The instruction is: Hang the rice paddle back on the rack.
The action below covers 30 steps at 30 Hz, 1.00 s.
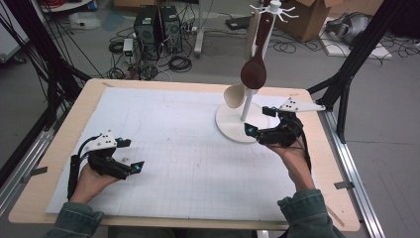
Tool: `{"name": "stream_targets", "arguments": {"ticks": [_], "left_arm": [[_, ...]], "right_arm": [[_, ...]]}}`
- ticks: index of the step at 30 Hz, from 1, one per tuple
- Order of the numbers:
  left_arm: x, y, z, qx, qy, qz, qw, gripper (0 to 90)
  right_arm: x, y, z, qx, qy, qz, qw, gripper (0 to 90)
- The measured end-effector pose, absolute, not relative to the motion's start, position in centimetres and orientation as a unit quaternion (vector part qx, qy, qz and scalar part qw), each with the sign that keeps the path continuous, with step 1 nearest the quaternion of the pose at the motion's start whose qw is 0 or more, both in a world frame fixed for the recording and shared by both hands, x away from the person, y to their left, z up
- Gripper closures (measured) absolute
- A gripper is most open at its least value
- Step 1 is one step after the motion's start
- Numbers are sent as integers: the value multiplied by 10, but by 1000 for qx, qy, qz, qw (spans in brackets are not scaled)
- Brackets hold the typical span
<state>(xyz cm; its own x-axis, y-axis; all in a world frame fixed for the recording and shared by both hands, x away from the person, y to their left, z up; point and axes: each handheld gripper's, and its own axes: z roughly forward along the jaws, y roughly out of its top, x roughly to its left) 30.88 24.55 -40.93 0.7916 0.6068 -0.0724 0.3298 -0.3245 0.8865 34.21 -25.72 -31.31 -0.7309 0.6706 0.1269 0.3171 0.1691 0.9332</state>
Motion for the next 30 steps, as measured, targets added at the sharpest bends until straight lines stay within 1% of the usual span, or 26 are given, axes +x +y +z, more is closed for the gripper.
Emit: {"name": "stream_targets", "arguments": {"ticks": [11, 22, 30], "left_arm": [[310, 249, -410, 802, 296, 134, 501, 17], [309, 252, -411, 800, 299, 133, 502, 17], [309, 253, -412, 799, 300, 135, 503, 17]], "right_arm": [[334, -251, -349, 342, 757, 536, 150, 3], [324, -249, -376, 354, 760, 524, 151, 3], [315, -251, -388, 360, 759, 521, 152, 3]]}}
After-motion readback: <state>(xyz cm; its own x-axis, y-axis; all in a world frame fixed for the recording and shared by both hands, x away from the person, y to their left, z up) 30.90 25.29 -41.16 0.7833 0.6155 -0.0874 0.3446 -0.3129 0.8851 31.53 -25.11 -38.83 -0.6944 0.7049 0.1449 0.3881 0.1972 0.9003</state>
